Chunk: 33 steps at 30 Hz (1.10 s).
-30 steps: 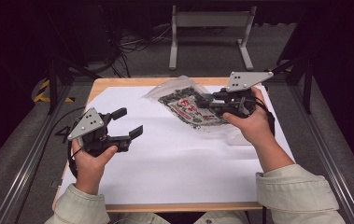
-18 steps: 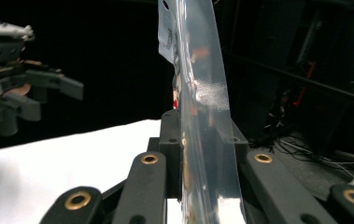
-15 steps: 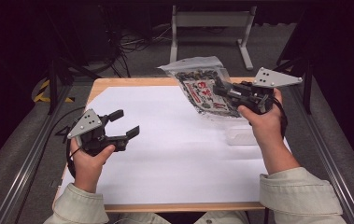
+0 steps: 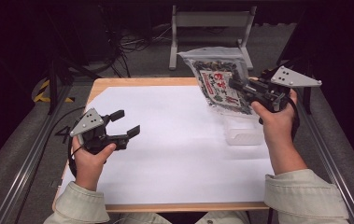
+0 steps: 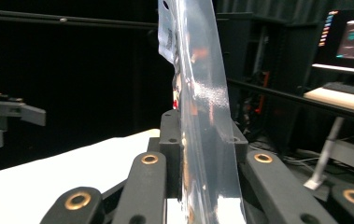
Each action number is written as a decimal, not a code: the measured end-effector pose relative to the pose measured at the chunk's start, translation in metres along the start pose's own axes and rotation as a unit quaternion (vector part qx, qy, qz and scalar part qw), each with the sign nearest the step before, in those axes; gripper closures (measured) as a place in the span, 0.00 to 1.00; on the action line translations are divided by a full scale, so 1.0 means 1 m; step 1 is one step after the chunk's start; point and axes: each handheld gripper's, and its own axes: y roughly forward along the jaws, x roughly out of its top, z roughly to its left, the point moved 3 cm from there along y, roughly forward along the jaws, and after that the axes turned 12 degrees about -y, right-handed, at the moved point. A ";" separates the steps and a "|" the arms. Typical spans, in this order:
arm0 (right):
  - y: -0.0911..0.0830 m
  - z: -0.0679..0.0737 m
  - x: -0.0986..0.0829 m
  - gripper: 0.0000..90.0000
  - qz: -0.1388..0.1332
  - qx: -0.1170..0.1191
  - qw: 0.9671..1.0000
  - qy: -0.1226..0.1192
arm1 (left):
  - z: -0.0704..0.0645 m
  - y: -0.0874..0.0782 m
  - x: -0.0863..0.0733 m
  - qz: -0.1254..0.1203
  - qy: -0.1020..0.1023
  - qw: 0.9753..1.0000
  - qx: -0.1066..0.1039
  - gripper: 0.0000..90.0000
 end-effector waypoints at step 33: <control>-0.022 -0.055 -0.063 0.84 -0.026 -0.139 0.989 0.036 | 0.008 -0.001 -0.008 0.007 -0.009 1.000 0.007 0.22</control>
